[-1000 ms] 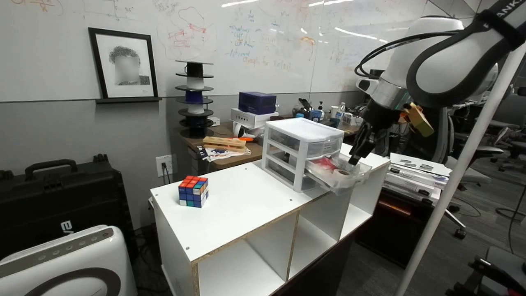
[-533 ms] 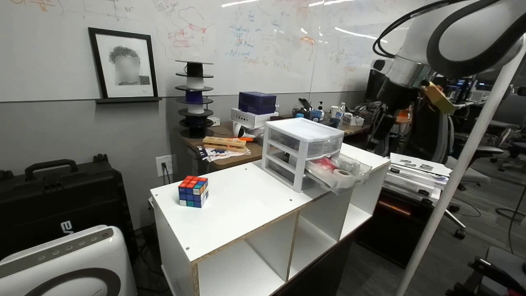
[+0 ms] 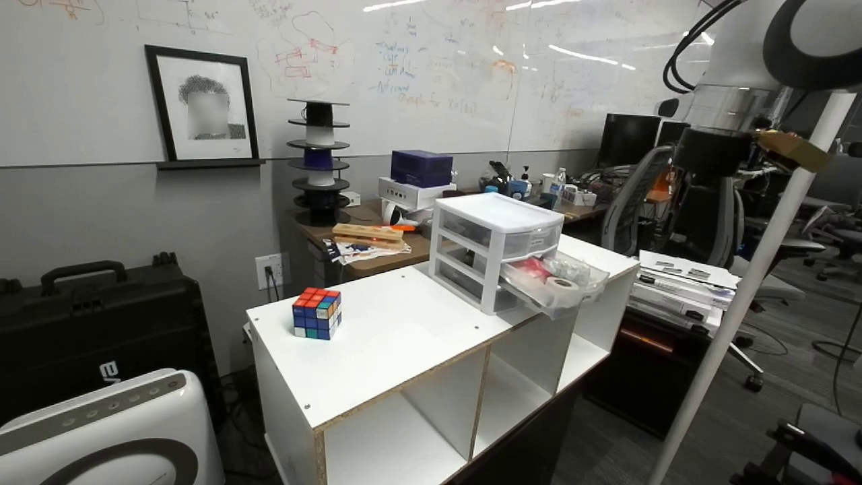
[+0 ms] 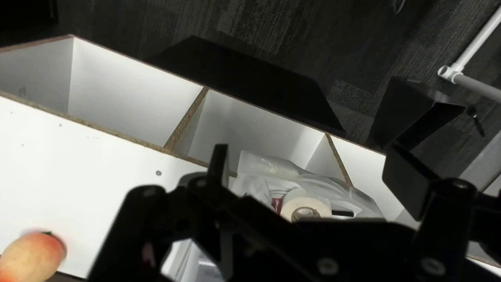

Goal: Put the two white objects on the right in the top drawer of the dresser

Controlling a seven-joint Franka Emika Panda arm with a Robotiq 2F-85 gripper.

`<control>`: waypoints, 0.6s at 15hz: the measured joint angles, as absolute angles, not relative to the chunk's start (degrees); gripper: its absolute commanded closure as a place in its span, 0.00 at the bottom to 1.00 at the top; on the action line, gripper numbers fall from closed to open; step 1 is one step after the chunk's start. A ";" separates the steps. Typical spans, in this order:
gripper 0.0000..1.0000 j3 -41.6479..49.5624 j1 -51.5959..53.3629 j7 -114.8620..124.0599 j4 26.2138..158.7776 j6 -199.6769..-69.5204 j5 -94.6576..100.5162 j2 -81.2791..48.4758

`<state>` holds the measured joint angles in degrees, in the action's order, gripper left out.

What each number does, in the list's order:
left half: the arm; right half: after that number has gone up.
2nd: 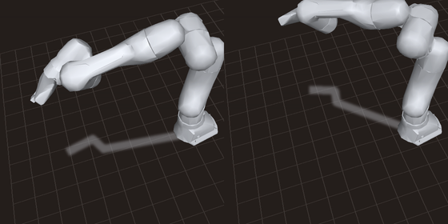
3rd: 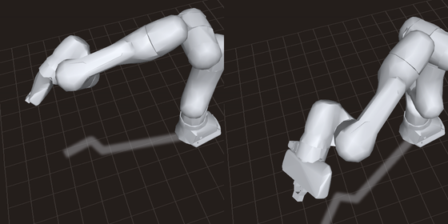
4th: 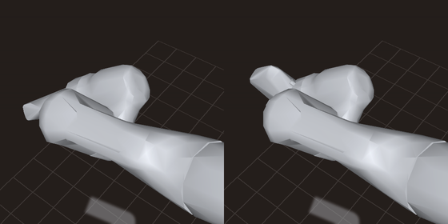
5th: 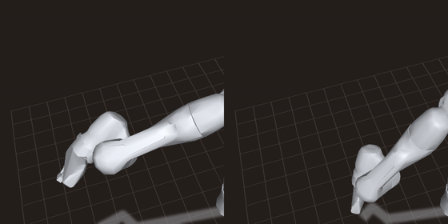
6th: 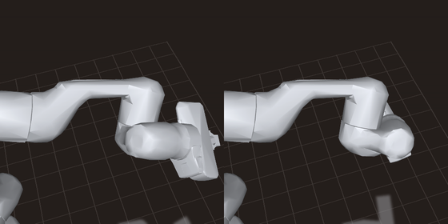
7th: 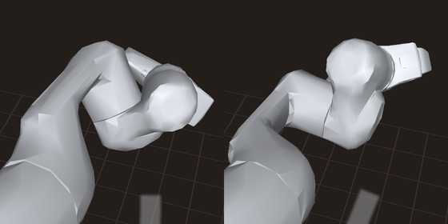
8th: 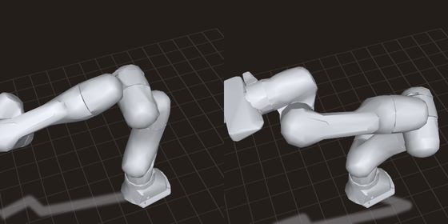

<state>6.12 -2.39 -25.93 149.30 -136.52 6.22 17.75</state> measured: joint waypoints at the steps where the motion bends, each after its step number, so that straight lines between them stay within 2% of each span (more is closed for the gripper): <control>1: 0.00 6.72 -2.40 -25.40 149.56 -136.53 5.99 17.33; 8: 0.00 7.69 -2.11 -22.12 151.29 -140.45 -0.65 10.23; 9: 0.07 7.58 -1.91 -22.12 151.46 -141.32 -1.89 8.87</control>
<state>7.58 -1.91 -22.12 151.46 -141.32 -1.89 8.87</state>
